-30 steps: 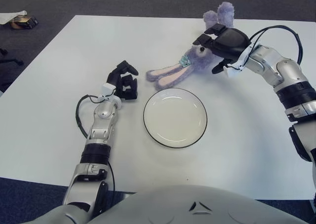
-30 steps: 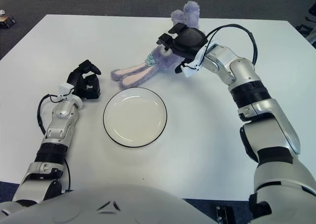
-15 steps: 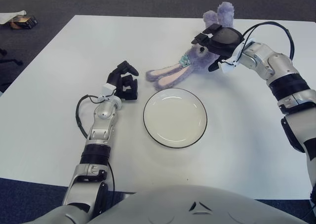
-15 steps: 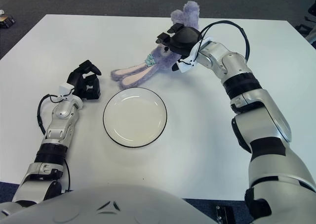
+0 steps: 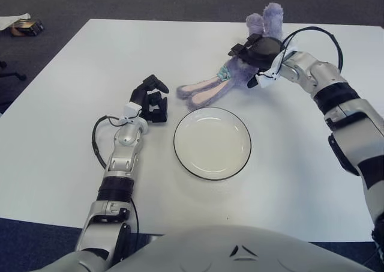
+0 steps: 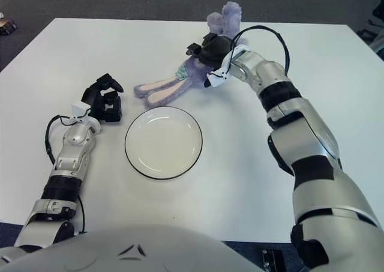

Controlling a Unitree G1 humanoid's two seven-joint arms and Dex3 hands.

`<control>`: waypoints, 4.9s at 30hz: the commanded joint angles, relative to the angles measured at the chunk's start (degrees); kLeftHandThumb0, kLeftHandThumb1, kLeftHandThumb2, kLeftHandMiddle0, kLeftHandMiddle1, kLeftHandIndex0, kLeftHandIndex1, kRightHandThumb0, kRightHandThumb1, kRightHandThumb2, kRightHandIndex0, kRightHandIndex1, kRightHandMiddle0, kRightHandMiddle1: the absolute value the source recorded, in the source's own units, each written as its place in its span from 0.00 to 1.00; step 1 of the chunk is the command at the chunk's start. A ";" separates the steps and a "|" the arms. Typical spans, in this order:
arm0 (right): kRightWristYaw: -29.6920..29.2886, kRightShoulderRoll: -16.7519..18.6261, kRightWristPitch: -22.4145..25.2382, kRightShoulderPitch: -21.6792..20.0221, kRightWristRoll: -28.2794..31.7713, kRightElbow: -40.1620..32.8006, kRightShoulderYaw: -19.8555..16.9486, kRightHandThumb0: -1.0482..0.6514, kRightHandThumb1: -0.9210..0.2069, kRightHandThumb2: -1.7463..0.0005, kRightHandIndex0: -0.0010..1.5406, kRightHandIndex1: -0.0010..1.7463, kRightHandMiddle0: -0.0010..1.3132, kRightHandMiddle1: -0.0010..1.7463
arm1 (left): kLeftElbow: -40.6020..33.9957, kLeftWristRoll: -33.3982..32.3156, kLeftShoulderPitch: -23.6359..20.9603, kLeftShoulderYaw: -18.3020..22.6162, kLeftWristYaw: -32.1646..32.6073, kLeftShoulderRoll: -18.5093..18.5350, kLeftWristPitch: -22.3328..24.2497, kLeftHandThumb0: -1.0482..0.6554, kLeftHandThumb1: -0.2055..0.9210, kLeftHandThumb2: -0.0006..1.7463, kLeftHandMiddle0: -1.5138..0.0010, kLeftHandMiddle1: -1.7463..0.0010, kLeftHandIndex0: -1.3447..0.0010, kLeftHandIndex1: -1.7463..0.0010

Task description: Put the doll into the plate.

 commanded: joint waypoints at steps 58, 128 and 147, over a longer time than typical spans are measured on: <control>-22.88 8.78 5.13 5.91 12.62 20.95 -2.37 0.93 0.67 0.14 0.48 1.00 0.71 1.00 | -0.24 2.54 6.82 -1.09 1.78 -1.79 -1.48 0.31 0.39 0.81 0.20 0.00 0.49 0.00; -13.73 5.66 2.04 12.84 28.26 -20.90 -21.85 0.92 0.65 0.16 0.46 1.00 0.71 1.00 | 4.10 1.84 4.47 -1.08 1.11 -1.17 -2.74 0.32 0.40 0.80 0.22 0.00 0.50 0.00; 19.47 2.68 19.65 31.68 51.98 -54.34 -26.84 0.94 0.71 0.11 0.50 1.00 0.77 1.00 | 4.35 2.73 3.88 -1.02 2.15 -1.54 -2.65 0.32 0.41 0.79 0.22 0.00 0.51 0.00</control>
